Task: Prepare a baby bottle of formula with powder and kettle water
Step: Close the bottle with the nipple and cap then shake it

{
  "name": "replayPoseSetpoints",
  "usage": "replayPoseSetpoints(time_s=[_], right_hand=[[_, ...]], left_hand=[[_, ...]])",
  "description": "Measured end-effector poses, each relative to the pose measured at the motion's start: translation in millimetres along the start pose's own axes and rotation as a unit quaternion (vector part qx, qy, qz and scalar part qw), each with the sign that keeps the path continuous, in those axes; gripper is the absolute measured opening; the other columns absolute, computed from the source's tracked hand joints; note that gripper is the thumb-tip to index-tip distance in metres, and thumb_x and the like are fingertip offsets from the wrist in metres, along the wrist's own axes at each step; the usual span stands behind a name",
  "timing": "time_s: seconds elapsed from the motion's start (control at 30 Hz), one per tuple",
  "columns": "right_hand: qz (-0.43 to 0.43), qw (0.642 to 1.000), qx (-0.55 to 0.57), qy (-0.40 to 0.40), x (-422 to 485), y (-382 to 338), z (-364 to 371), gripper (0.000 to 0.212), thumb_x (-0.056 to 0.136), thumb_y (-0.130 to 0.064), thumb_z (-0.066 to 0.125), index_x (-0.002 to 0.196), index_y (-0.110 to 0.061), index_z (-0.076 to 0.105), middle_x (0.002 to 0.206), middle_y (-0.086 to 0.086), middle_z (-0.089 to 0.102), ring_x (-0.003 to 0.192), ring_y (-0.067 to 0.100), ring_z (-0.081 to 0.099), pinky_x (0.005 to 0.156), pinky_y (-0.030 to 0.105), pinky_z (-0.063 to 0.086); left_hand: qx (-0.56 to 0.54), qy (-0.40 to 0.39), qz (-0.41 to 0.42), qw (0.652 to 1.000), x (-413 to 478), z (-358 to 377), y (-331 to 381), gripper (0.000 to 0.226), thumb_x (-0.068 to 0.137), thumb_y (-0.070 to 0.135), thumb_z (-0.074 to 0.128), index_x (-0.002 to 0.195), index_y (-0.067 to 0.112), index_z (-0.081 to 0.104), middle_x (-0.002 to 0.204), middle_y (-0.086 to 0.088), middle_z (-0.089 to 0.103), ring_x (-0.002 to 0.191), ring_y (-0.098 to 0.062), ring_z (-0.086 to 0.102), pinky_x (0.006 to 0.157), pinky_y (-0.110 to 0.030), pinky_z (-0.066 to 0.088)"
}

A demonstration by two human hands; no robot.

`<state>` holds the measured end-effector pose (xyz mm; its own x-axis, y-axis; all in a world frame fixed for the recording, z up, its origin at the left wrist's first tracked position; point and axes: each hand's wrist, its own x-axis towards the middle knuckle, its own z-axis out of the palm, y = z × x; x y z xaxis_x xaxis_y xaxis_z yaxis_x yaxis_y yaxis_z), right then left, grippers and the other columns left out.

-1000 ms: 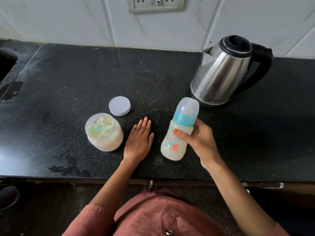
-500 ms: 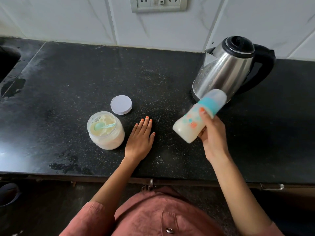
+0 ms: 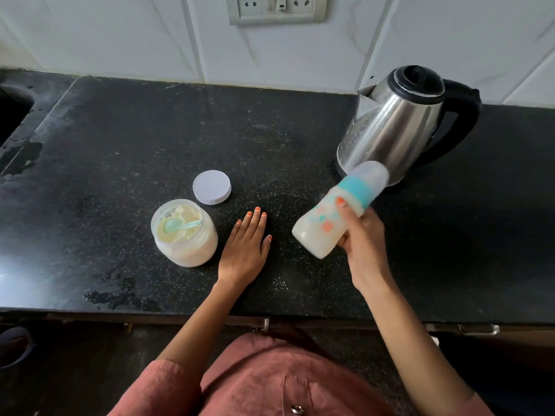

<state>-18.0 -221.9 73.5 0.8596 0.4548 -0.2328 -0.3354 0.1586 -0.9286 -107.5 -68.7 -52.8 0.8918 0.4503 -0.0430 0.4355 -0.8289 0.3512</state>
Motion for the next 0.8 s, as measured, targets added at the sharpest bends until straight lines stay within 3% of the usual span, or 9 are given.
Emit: replayPoseSetpoints(time_s=[0.13,0.3,0.37,0.47,0.53,0.6,0.63,0.73,0.8], right_hand=[[0.0,0.982,-0.14,-0.123,-14.6,8.5,-2.9,0.032,0.064,-0.009,0.079,0.089,-0.02,0.063,0.078,-0.009,0.072,0.077,0.005,0.067,0.068,0.021,0.055],[0.139,0.984,0.11,-0.021,-1.0,9.9,-4.4,0.04,0.07,-0.034,0.07,0.105,-0.016,0.063,0.09,0.0,0.072,0.083,0.012,0.069,0.071,0.029,0.058],[0.185,0.963,0.195,-0.014,3.1,6.8,-5.9,0.033,0.076,-0.037,0.06,0.103,-0.017,0.065,0.088,0.0,0.072,0.082,0.013,0.069,0.071,0.028,0.058],[0.22,0.945,0.242,-0.01,6.4,6.2,-7.3,0.031,0.078,-0.039,0.058,0.099,-0.017,0.066,0.093,0.003,0.07,0.083,0.016,0.068,0.059,0.026,0.058],[0.251,0.923,0.292,-0.006,6.9,7.5,-5.4,0.063,0.06,-0.033,0.079,0.116,-0.011,0.059,0.109,0.011,0.066,0.091,0.023,0.067,0.058,0.028,0.058],[0.288,0.881,0.376,-0.012,7.3,11.1,-6.9,0.098,0.03,-0.016,0.093,0.119,-0.001,0.054,0.111,0.02,0.065,0.086,0.033,0.069,0.057,0.037,0.059],[0.301,0.862,0.407,-0.013,7.6,12.5,-7.8,0.103,0.024,-0.008,0.093,0.119,0.003,0.054,0.108,0.025,0.065,0.082,0.037,0.069,0.057,0.041,0.059],[0.329,0.831,0.449,-0.002,7.1,11.5,-7.2,0.08,0.045,-0.011,0.086,0.114,0.01,0.053,0.096,0.03,0.065,0.073,0.042,0.069,0.059,0.044,0.059],[0.316,0.85,0.421,-0.013,6.6,10.9,-6.9,0.067,0.055,-0.024,0.081,0.109,0.007,0.057,0.093,0.025,0.067,0.073,0.036,0.07,0.06,0.04,0.059]], left_hand=[[-0.003,-0.005,-0.007,1.0,1.9,1.1,-0.7,0.053,0.1,0.035,0.021,0.147,0.018,0.003,0.156,0.004,-0.003,0.143,-0.009,-0.006,0.111,-0.023,-0.01],[0.005,0.007,0.001,1.0,0.8,3.0,-0.4,0.069,0.088,0.051,0.0,0.147,0.017,0.007,0.156,0.003,0.0,0.142,-0.009,-0.003,0.111,-0.023,-0.009],[0.005,0.007,0.001,1.0,0.8,2.9,-0.7,0.061,0.094,0.047,0.007,0.147,0.017,0.006,0.156,0.003,-0.001,0.142,-0.008,-0.004,0.111,-0.023,-0.01],[-0.005,0.005,-0.004,1.0,1.1,1.4,-0.4,0.053,0.1,0.036,0.02,0.147,0.017,0.005,0.156,0.003,-0.002,0.143,-0.009,-0.005,0.112,-0.024,-0.009],[-0.007,0.005,-0.003,1.0,0.7,0.5,-0.1,0.053,0.1,0.035,0.021,0.147,0.017,0.004,0.156,0.003,-0.002,0.143,-0.009,-0.005,0.113,-0.024,-0.008],[-0.002,0.006,-0.001,1.0,0.4,1.1,-0.4,0.053,0.1,0.037,0.019,0.147,0.017,0.004,0.156,0.002,-0.002,0.143,-0.009,-0.005,0.112,-0.024,-0.008],[-0.001,0.008,0.001,1.0,0.5,1.5,-0.6,0.053,0.1,0.038,0.016,0.147,0.017,0.004,0.156,0.002,-0.001,0.142,-0.009,-0.005,0.112,-0.024,-0.009],[0.0,0.009,0.002,1.0,1.0,1.3,0.2,0.054,0.1,0.039,0.017,0.147,0.016,0.005,0.156,0.002,-0.001,0.142,-0.009,-0.005,0.112,-0.024,-0.009],[-0.005,0.007,0.0,1.0,0.8,1.2,0.3,0.053,0.1,0.035,0.022,0.147,0.016,0.005,0.156,0.002,-0.001,0.143,-0.01,-0.004,0.112,-0.024,-0.008]])
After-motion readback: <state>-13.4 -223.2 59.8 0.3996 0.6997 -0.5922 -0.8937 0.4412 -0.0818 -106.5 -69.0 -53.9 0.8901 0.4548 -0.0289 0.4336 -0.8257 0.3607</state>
